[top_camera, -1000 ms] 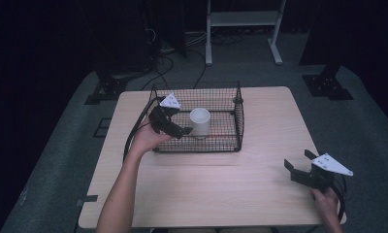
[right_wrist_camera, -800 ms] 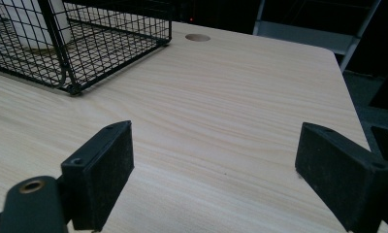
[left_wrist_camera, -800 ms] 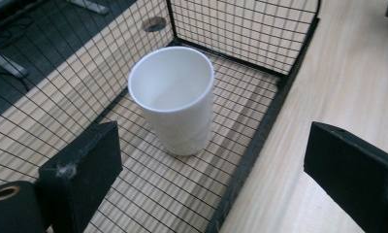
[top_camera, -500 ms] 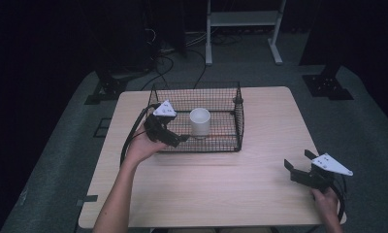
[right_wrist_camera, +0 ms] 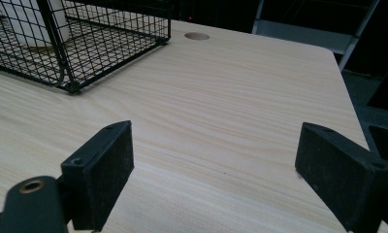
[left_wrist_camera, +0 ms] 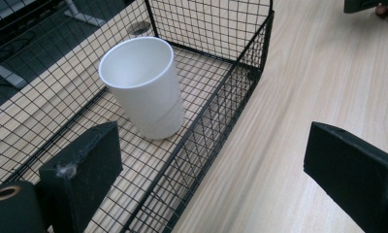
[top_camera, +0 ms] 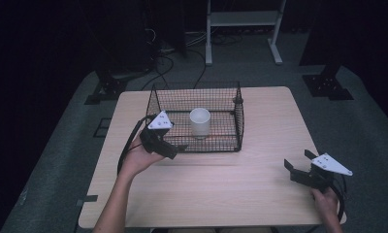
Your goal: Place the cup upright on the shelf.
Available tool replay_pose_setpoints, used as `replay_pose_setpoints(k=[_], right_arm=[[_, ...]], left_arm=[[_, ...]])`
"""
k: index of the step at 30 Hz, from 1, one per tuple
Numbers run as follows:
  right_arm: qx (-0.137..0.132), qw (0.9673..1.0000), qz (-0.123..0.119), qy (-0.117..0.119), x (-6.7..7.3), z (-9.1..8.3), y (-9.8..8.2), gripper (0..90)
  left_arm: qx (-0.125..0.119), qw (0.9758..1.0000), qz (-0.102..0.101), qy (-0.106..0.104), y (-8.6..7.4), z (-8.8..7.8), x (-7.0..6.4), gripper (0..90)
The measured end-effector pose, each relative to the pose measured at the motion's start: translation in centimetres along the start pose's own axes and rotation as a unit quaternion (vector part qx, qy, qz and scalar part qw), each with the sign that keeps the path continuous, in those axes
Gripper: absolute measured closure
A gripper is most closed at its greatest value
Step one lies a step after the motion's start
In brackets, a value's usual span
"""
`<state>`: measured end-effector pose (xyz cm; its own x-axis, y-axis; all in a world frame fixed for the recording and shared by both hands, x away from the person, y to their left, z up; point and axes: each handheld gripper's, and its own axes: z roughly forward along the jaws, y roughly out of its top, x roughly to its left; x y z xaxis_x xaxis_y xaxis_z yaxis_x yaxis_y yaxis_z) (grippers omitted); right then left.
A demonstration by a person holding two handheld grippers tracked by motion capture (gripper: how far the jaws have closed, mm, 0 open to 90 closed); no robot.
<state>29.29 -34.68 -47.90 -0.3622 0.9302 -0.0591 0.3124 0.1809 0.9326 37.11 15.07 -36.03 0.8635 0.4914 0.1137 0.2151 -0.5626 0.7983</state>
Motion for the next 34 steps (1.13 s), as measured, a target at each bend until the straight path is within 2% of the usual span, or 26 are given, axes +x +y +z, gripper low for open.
replay_pose_setpoints(k=[20, 26, 34], right_arm=[[0.0, 1.0, -0.003, -0.001, 0.0, 0.0, 0.0, 13.1], [0.0, 1.0, -0.004, -0.001, 0.0, 0.0, 0.0, 13.1], [-0.001, 1.0, -0.005, -0.003, 0.0, 0.0, 0.0, 13.1]], left_arm=[[-0.033, 0.9994, -0.009, -0.004, -2.8, -1.7, -3.4, 6.4], [-0.039, 0.9991, -0.015, -0.002, -3.6, -2.0, -3.9, 6.4], [-0.069, 0.9971, -0.031, 0.008, -5.3, -2.9, -5.8, 6.3]])
